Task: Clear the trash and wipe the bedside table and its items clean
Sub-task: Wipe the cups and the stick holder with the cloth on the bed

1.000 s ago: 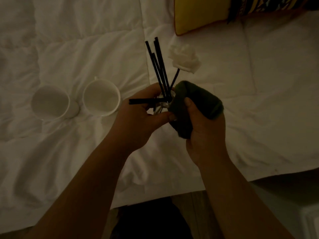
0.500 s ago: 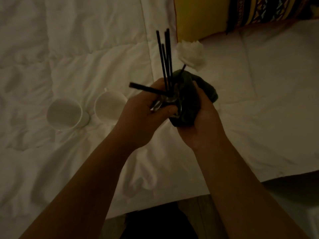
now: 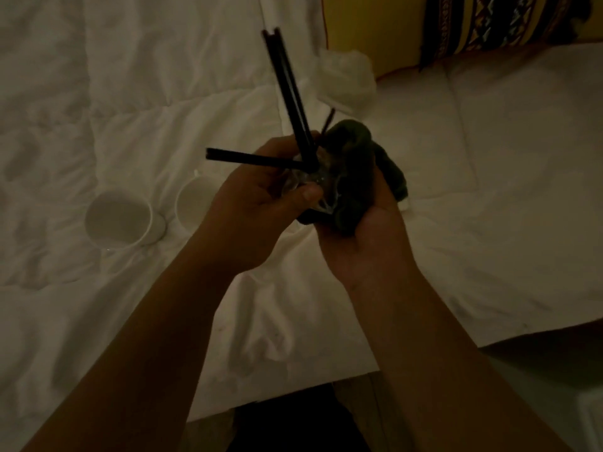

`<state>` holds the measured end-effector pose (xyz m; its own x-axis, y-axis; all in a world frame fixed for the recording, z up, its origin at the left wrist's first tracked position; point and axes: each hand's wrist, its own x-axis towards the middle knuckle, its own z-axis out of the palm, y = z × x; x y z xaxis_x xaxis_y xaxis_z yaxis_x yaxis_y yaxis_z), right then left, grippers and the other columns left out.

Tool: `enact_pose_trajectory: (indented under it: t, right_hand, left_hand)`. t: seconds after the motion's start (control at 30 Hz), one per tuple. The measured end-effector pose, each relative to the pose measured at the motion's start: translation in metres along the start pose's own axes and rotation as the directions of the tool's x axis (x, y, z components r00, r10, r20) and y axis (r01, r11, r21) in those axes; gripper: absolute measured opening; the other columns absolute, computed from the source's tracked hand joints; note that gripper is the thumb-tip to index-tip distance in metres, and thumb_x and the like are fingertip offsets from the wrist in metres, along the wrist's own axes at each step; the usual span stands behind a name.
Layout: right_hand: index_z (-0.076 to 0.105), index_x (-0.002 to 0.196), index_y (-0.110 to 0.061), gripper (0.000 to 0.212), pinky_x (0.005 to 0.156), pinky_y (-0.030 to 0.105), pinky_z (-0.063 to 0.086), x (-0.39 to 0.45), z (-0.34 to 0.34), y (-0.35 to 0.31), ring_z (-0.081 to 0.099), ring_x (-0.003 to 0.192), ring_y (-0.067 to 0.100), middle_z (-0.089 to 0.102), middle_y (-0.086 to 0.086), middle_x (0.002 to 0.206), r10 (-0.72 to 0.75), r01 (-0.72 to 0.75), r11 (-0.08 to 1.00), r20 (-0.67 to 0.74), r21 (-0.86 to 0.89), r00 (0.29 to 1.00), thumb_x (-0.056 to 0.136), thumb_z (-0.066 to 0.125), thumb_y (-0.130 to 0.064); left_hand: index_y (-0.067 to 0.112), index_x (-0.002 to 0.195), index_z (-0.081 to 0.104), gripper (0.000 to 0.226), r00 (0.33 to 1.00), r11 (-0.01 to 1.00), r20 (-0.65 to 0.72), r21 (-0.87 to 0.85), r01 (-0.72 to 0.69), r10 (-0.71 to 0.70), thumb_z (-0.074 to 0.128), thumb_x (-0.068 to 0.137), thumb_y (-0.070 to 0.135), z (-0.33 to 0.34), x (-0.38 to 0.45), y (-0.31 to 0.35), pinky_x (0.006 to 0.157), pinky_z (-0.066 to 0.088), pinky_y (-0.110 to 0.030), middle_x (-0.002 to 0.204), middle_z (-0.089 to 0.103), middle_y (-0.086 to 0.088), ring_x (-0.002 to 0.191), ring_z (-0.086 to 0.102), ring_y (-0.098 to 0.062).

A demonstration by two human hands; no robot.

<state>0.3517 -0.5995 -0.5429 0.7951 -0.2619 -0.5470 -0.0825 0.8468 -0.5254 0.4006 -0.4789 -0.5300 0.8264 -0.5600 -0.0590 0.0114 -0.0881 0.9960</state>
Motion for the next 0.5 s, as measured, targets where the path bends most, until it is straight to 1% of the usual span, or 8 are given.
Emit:
enact_pose_trajectory:
  t: [0.03, 0.1, 0.2, 0.27, 0.33, 0.43, 0.47, 0.5]
  right_hand:
    - [0.044, 0.139, -0.004, 0.050, 0.080, 0.037, 0.049, 0.001, -0.001, -0.002, 0.056, 0.105, 0.029, 0.055, 0.019, 0.120, 0.020, -0.020, 1.000, 0.008, 0.003, 1.000, 0.100, 0.042, -0.035]
    - [0.044, 0.139, -0.005, 0.049, 0.082, 0.039, 0.050, -0.002, 0.000, -0.002, 0.056, 0.106, 0.030, 0.055, 0.019, 0.121, 0.023, -0.023, 1.000, 0.008, 0.012, 1.000, 0.100, 0.042, -0.035]
    - [0.045, 0.139, -0.007, 0.051, 0.101, 0.046, 0.044, -0.010, 0.000, 0.004, 0.054, 0.121, 0.034, 0.053, 0.022, 0.133, -0.039, 0.038, 0.998, 0.020, 0.047, 0.999, 0.096, 0.048, -0.033]
    - [0.046, 0.139, -0.009, 0.056, 0.104, 0.044, 0.042, -0.017, 0.001, 0.012, 0.051, 0.126, 0.033, 0.051, 0.022, 0.137, -0.054, 0.050, 0.995, 0.038, 0.090, 0.998, 0.089, 0.055, -0.034]
    - [0.047, 0.138, -0.012, 0.061, 0.097, 0.039, 0.048, -0.021, -0.001, 0.018, 0.053, 0.125, 0.030, 0.055, 0.018, 0.135, -0.041, 0.033, 0.992, 0.068, 0.118, 0.997, 0.084, 0.060, -0.037]
    - [0.052, 0.136, -0.017, 0.059, 0.091, 0.039, 0.052, -0.018, -0.001, 0.015, 0.059, 0.118, 0.028, 0.063, 0.013, 0.126, 0.068, -0.078, 0.991, 0.097, 0.104, 0.993, 0.083, 0.059, -0.043]
    - [0.055, 0.133, -0.017, 0.053, 0.090, 0.041, 0.053, -0.015, -0.001, 0.011, 0.061, 0.114, 0.028, 0.066, 0.012, 0.121, 0.114, -0.124, 0.989, 0.115, 0.085, 0.987, 0.086, 0.056, -0.042]
    - [0.058, 0.128, -0.016, 0.045, 0.090, 0.043, 0.053, -0.012, -0.002, 0.008, 0.062, 0.110, 0.028, 0.068, 0.012, 0.115, 0.154, -0.164, 0.984, 0.135, 0.067, 0.979, 0.090, 0.053, -0.040]
  left_hand:
    - [0.021, 0.125, 0.052, 0.040, 0.999, 1.000, 0.033, 0.004, 0.002, -0.002, 0.058, 0.088, 0.008, -0.002, 0.001, 0.001, 0.083, 0.055, -0.035, 0.111, 0.065, 0.006, 0.107, 0.064, -0.017]
    - [0.029, 0.123, 0.052, 0.040, 0.998, 1.000, 0.061, 0.021, -0.002, 0.001, 0.057, 0.088, 0.011, -0.002, 0.001, 0.002, 0.086, 0.053, -0.033, 0.110, 0.065, 0.016, 0.108, 0.062, -0.013]
    - [0.031, 0.118, 0.051, 0.034, 0.999, 1.000, -0.026, -0.020, 0.024, -0.024, 0.061, 0.086, 0.025, 0.015, -0.002, 0.009, 0.084, 0.054, -0.029, 0.109, 0.060, 0.034, 0.108, 0.060, 0.000]
    - [0.026, 0.112, 0.052, 0.031, 0.987, 1.000, -0.162, -0.013, 0.014, -0.016, 0.065, 0.084, 0.029, 0.026, -0.003, 0.012, 0.077, 0.054, -0.024, 0.099, 0.062, 0.029, 0.096, 0.062, 0.001]
    - [0.023, 0.110, 0.054, 0.029, 0.971, 1.000, -0.239, -0.023, 0.014, -0.019, 0.064, 0.083, 0.028, 0.026, -0.004, 0.012, 0.075, 0.054, -0.026, 0.091, 0.063, 0.022, 0.090, 0.064, -0.003]
    - [0.023, 0.118, 0.057, 0.042, 0.978, 0.999, -0.206, -0.021, 0.025, -0.029, 0.069, 0.079, 0.034, 0.014, -0.009, 0.012, 0.090, 0.053, -0.043, 0.109, 0.067, 0.013, 0.109, 0.063, -0.012]
    - [0.026, 0.116, 0.057, 0.043, 0.985, 1.000, -0.169, -0.010, 0.015, -0.017, 0.070, 0.077, 0.036, 0.009, -0.010, 0.011, 0.094, 0.052, -0.045, 0.114, 0.066, 0.008, 0.112, 0.062, -0.014]
    - [0.029, 0.113, 0.058, 0.044, 0.991, 1.000, -0.132, 0.001, 0.018, -0.018, 0.074, 0.073, 0.037, 0.005, -0.012, 0.010, 0.094, 0.052, -0.041, 0.112, 0.068, 0.009, 0.111, 0.063, -0.012]
